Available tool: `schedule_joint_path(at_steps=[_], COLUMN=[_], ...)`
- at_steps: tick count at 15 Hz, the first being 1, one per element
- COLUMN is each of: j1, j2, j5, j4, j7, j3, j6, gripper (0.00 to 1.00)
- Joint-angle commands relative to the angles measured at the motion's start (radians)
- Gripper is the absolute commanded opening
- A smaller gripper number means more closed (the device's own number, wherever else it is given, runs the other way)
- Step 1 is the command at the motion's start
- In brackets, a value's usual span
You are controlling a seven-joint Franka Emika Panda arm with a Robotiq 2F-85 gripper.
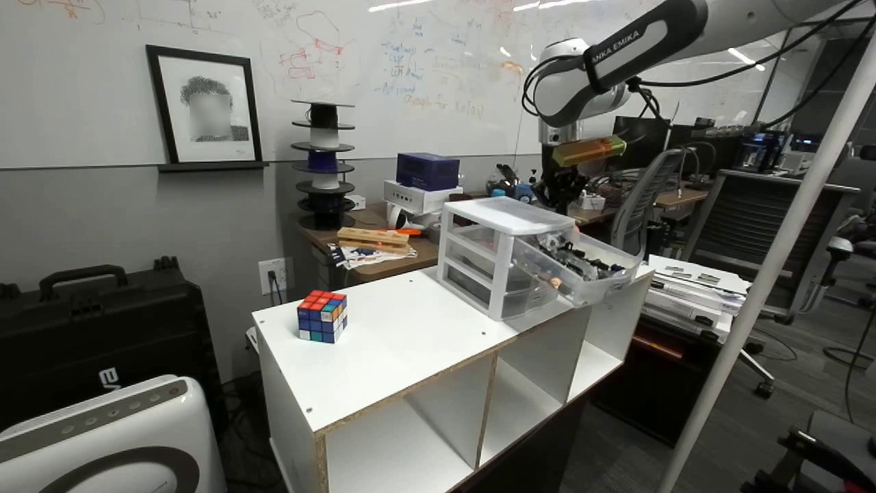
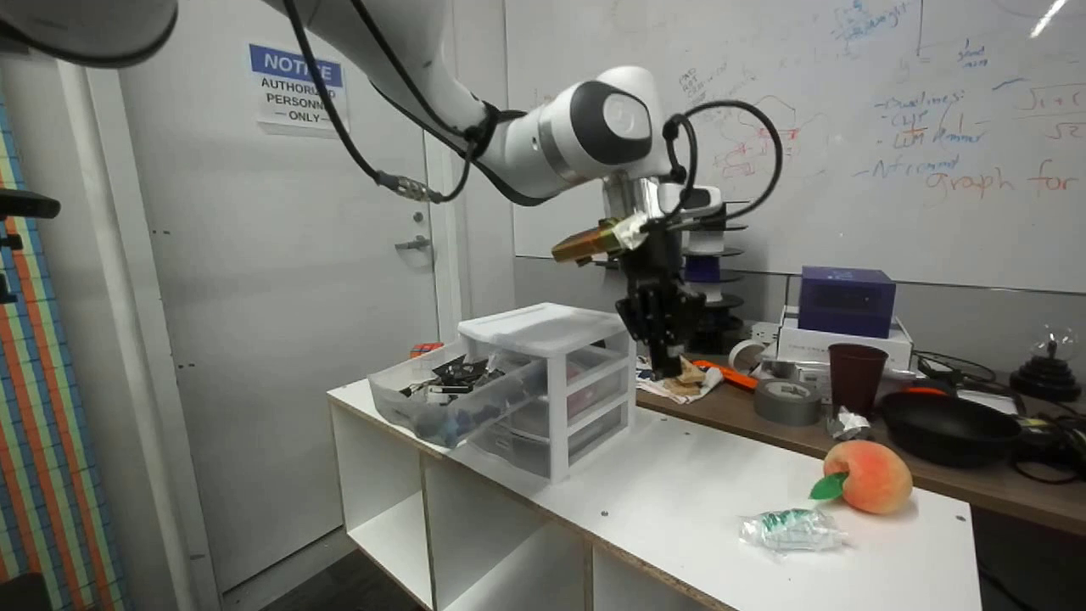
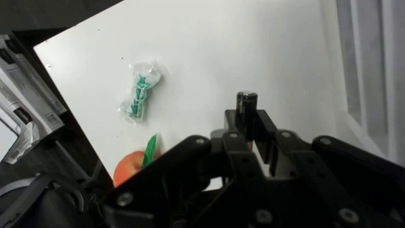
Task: Put the silver object, battery, and plastic bag on the table into the open drawer and then close the drawer
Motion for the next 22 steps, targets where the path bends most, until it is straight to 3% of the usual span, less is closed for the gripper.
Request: schedule_joint_path(at_steps=[1,6,11,14,16,22], j1=[0.074,0.112,0.094,0.085,0.082,0.048], j2=[-0.222,-0.478,-0.631,-0.645,-0.626,-0.58], j5=[-0.096,-0.135,0.01,0.094,0.062,0.04], j4=[-0.206,-0.406,-0.589,-0.647,-0.671,-0.745], j7=[0.049,-0.011,-0.191,-0.29,-0.309,-0.394], j3=[-0.01,0.059,0.167,0.182,0.174,0.167], j6=[0.073,0.09,0.028,-0.046,-0.073,-0.017], gripper=[0.04,0.04,0.04,0.04,0.04,0.04])
